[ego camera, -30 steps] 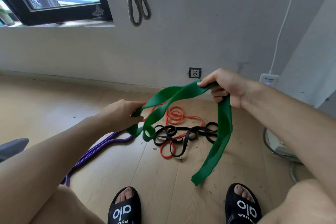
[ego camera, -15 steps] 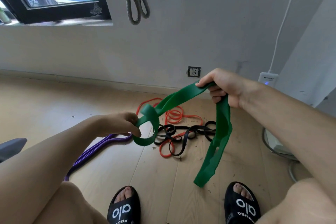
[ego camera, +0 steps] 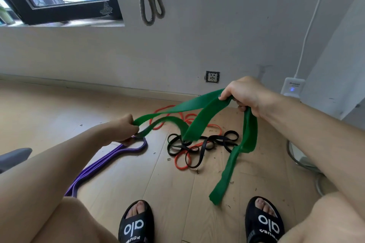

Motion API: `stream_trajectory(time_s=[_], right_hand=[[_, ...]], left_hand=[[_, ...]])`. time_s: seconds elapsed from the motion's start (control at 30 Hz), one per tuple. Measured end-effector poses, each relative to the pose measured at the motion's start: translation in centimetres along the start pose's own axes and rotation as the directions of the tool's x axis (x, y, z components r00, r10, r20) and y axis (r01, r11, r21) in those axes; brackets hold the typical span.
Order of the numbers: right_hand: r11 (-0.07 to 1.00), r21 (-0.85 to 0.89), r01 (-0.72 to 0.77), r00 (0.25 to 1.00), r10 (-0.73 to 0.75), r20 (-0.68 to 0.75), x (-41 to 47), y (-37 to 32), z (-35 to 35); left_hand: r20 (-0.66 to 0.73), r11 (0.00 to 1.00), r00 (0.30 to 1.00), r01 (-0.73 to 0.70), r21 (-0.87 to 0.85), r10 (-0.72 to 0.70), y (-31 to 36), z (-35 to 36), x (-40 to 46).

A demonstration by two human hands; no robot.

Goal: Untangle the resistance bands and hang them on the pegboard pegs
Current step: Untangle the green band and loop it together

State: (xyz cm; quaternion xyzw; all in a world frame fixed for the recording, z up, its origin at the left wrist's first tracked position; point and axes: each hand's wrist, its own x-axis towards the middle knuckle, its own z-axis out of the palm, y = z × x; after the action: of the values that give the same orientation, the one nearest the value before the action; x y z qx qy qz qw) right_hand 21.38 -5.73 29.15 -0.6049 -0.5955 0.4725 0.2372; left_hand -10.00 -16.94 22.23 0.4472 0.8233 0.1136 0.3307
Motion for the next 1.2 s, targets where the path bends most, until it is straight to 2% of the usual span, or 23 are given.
stream_trajectory(time_s=[0.13,0.27,0.47,0.6,0.67,0.77,0.97,1.1,1.2], right_hand=[[1.0,0.029,0.001,0.998,-0.002,0.055,0.0,-0.1,0.4],[1.0,0.031,0.005,0.996,-0.008,0.093,-0.2,-0.3,1.0],[0.994,0.111,-0.008,0.993,-0.005,0.116,-0.2,-0.4,0.9],[0.992,0.125,-0.013,0.993,-0.002,0.119,-0.3,-0.4,0.9],[0.992,0.128,-0.018,0.992,0.002,0.123,-0.4,-0.5,0.8],[0.992,0.126,-0.018,0.993,0.002,0.121,-0.5,-0.6,0.7],[0.993,0.12,-0.015,0.997,0.006,0.071,-0.4,-0.6,0.4],[0.995,0.102,-0.017,0.993,0.005,0.118,-0.6,-0.6,0.6],[0.992,0.123,-0.009,0.989,-0.009,0.147,-0.7,-1.0,0.6]], left_hand=[[-0.093,0.992,0.996,0.017,0.127,-0.005,-0.3,-0.2,0.2],[-0.094,0.992,0.995,-0.029,0.123,0.041,0.0,-0.3,0.1],[0.119,0.996,0.99,-0.069,-0.064,0.076,-0.4,-0.7,-0.3],[0.222,0.992,0.971,-0.067,-0.106,0.089,-0.5,-0.9,-0.9],[0.161,0.993,0.982,-0.082,-0.087,0.096,-0.3,-0.8,-0.8],[0.066,0.993,0.997,-0.027,-0.116,0.035,0.1,-0.5,-0.5],[-0.062,0.989,0.993,0.109,0.099,-0.103,-0.3,-0.2,-0.1],[-0.005,0.956,0.997,0.078,0.282,-0.08,-0.6,-0.3,0.4],[0.078,0.953,0.994,0.055,0.298,-0.081,-1.1,-0.4,0.8]])
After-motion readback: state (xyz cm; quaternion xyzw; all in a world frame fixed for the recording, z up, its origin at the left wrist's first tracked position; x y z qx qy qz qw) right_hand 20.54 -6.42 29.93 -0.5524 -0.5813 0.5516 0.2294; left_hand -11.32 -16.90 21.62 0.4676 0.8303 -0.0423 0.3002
